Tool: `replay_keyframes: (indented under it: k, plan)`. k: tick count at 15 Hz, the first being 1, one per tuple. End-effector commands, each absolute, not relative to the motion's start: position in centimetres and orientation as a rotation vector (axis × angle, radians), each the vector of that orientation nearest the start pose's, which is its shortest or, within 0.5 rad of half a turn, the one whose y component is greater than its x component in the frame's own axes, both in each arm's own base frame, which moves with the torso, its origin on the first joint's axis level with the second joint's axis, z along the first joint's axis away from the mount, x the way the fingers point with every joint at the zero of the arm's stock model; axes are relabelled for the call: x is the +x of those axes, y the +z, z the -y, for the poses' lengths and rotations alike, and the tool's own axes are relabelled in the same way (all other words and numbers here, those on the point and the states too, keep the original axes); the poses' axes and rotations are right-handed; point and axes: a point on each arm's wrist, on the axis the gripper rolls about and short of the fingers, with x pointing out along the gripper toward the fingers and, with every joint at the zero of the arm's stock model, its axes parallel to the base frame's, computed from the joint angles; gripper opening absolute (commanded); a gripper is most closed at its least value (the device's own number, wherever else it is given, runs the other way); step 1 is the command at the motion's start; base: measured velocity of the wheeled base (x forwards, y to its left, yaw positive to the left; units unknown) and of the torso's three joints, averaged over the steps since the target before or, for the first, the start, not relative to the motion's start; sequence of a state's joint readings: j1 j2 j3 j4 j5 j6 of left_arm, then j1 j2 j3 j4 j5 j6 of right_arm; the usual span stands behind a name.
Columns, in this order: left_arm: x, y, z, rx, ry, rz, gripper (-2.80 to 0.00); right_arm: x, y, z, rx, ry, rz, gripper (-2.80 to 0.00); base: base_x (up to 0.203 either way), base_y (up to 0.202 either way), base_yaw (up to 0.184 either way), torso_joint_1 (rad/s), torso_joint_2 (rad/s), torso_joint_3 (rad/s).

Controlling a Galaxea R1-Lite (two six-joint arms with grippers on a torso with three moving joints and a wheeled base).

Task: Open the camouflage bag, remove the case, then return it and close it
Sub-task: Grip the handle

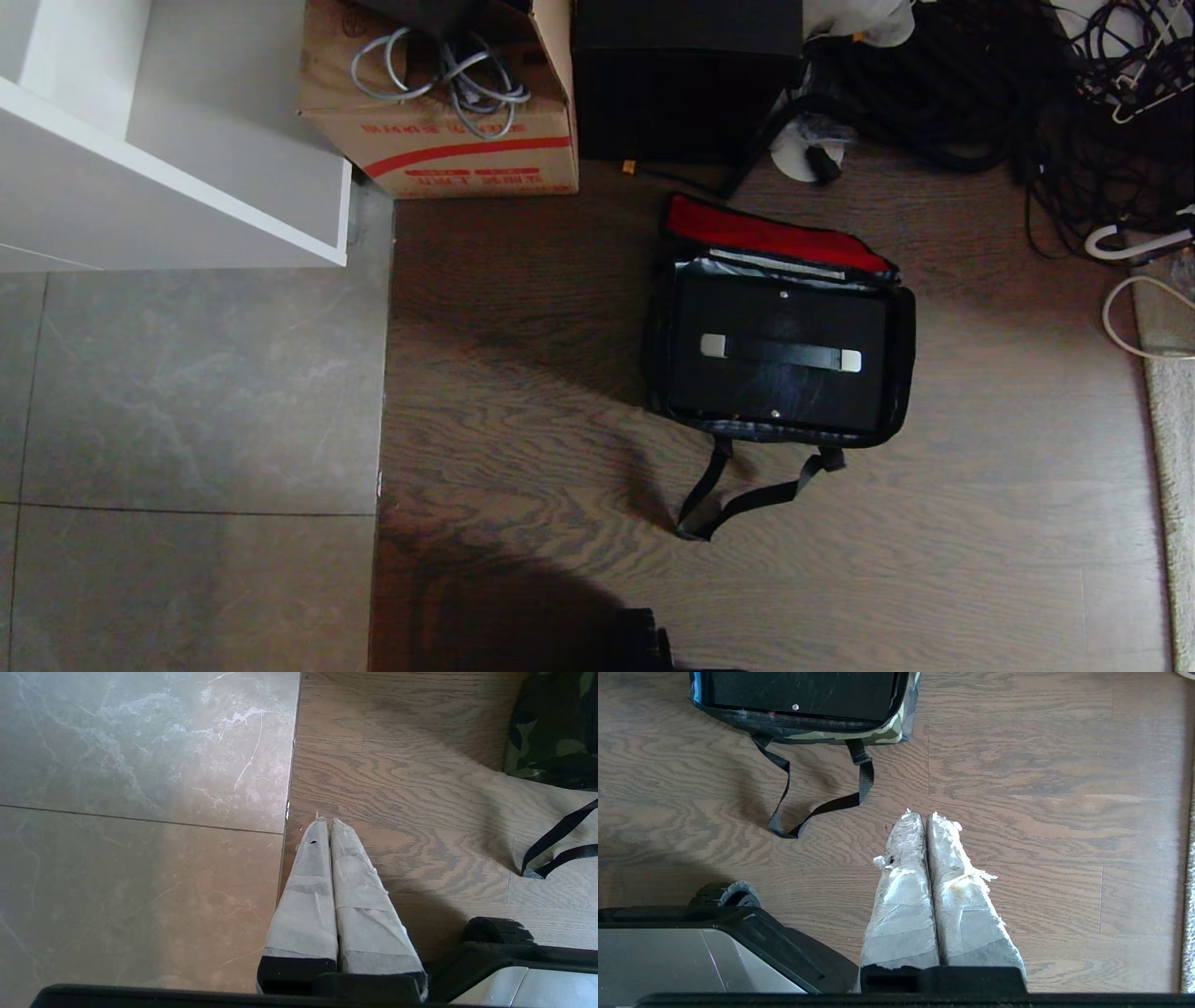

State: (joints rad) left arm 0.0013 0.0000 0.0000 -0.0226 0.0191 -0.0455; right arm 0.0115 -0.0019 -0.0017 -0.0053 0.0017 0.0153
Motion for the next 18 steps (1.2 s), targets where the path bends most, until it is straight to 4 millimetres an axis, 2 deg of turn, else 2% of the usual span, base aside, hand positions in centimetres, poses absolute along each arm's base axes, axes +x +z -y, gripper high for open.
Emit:
replay_keyframes:
  k: [1, 13, 18]
  plan:
    - [-2.20, 7.49, -0.04, -0.046, 0.021, 0.013, -2.80, -2.28, 7.66, 0.02, 0.015, 0.014, 0.006, -2.80, 0.000, 0.000, 0.000, 0.000, 0.00, 0.000]
    - [-2.20, 7.49, -0.04, -0.051, 0.021, 0.013, -2.80, -2.28, 7.66, 0.02, 0.015, 0.014, 0.006, -2.80, 0.000, 0.000, 0.000, 0.000, 0.00, 0.000]
    - [-2.19, 7.49, -0.04, -0.052, 0.021, 0.011, -2.80, -2.28, 7.66, 0.02, 0.015, 0.014, 0.006, -2.80, 0.000, 0.000, 0.000, 0.002, 0.00, 0.153]
